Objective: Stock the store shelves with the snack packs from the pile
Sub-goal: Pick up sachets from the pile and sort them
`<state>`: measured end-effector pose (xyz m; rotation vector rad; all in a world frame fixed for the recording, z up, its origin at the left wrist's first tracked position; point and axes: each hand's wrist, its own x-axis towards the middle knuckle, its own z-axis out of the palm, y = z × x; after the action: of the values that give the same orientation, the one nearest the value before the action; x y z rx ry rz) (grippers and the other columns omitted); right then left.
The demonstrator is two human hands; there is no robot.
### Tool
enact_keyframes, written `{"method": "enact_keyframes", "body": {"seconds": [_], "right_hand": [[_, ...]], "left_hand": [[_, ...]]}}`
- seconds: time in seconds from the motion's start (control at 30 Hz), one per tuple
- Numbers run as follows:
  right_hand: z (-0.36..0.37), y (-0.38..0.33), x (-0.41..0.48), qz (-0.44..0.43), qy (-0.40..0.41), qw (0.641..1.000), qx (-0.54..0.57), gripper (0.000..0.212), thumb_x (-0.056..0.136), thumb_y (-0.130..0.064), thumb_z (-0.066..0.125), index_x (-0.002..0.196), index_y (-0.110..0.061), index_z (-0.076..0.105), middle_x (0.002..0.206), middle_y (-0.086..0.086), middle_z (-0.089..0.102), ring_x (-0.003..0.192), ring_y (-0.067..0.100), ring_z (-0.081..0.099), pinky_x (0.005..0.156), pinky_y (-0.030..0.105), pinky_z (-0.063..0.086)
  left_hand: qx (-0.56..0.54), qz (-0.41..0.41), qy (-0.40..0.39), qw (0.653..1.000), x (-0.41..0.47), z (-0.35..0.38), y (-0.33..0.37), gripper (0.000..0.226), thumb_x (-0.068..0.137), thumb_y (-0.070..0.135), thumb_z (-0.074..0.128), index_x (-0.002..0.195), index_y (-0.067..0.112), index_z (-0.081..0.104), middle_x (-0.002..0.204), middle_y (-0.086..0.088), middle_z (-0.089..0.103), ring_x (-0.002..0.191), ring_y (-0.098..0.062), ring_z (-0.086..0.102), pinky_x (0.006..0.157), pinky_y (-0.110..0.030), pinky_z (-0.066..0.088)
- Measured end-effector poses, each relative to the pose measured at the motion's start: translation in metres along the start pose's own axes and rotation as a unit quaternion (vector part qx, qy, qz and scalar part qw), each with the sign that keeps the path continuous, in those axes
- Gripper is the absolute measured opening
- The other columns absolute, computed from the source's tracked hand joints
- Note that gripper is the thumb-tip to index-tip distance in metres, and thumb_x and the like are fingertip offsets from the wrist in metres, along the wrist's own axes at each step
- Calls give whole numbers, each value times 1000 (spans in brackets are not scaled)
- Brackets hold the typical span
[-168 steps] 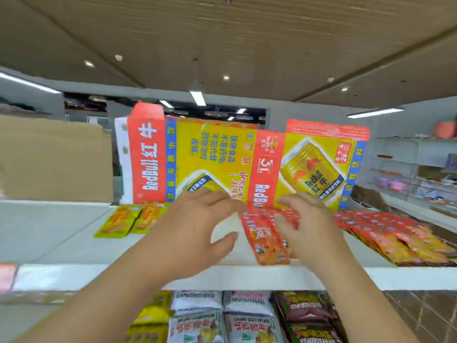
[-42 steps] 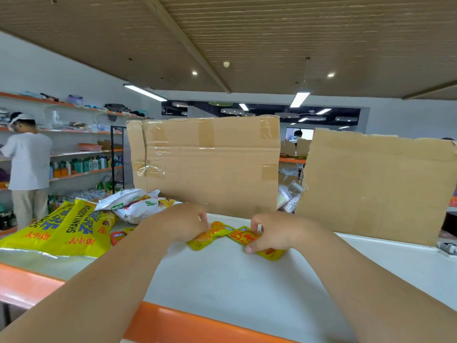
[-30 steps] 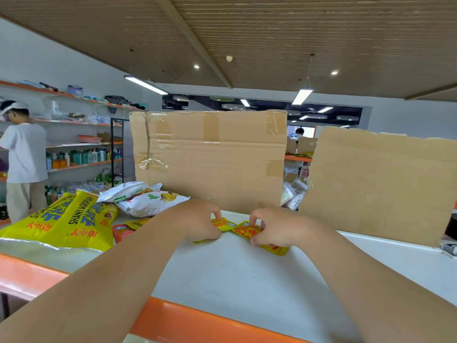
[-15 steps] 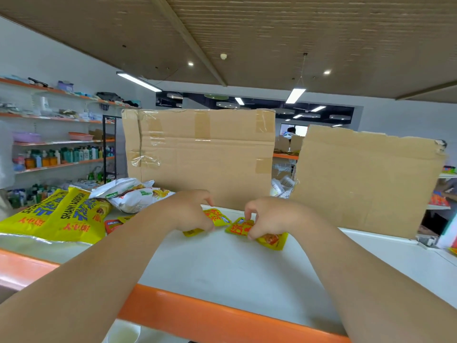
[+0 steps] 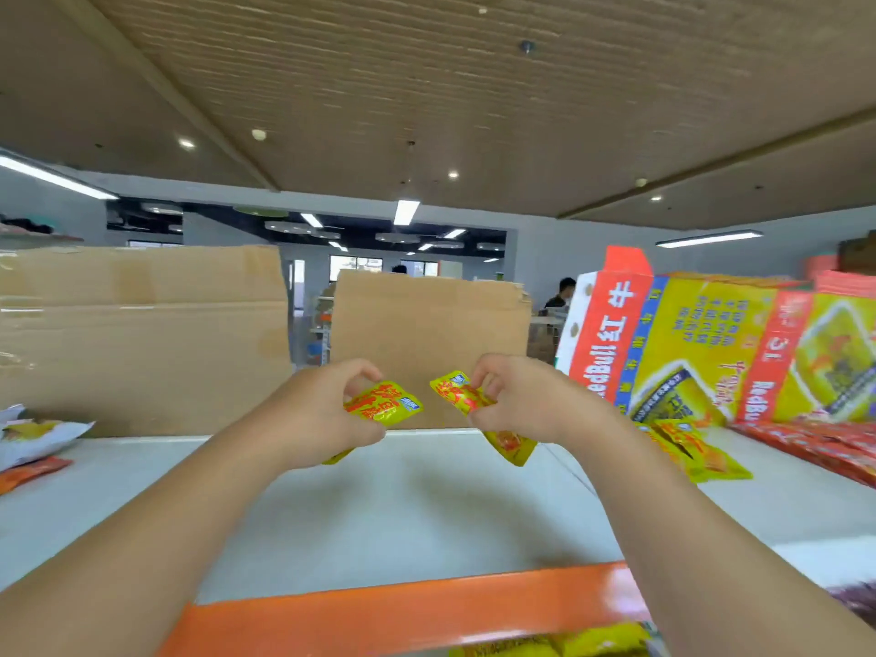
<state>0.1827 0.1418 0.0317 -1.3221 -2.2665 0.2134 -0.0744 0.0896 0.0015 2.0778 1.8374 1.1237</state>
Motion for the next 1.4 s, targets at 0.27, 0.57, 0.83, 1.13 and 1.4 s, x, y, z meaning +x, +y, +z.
{"method": "enact_keyframes", "body": {"seconds": [0.27,0.57,0.83,1.13,1.4], "right_hand": [[-92,135,-108,123,131,984,12,31,76,-39,79,98,-33,58,93,-3,64,71,19,66,59,32,55],[-135,223,-175,184,152,971,6,29,81,-42,75,96,-29,55,93,2,67,72,21,67,69,43,57],[-118,235,-143,172,128,977,-15,32,77,-44,73,98,-28,55,85,-1,66,70,21,67,65,41,56],[-86,226,-82,195,83,974,-82,32,79,-39,68,101,-20,56,87,1,65,82,23,63,62,32,45],[-70,231,-41,223,54,965,-124,34,82,-43,64,108,-22,56,79,-8,54,76,15,55,60,28,40]], "left_hand": [[-71,115,-30,990,15,115,150,47,70,34,78,111,48,60,104,27,65,89,-11,69,60,-38,60],[19,148,-17,989,20,197,235,52,75,45,82,121,44,59,115,13,62,84,-12,60,72,-29,50],[21,114,-50,992,39,203,222,49,71,48,83,114,48,59,109,17,63,84,-13,65,66,-32,58],[75,106,-110,985,88,180,190,42,79,46,81,115,49,58,109,19,57,93,-8,61,67,-26,51],[113,160,-86,977,113,210,169,48,78,46,78,123,42,61,112,16,60,91,-12,58,71,-23,44]]}}
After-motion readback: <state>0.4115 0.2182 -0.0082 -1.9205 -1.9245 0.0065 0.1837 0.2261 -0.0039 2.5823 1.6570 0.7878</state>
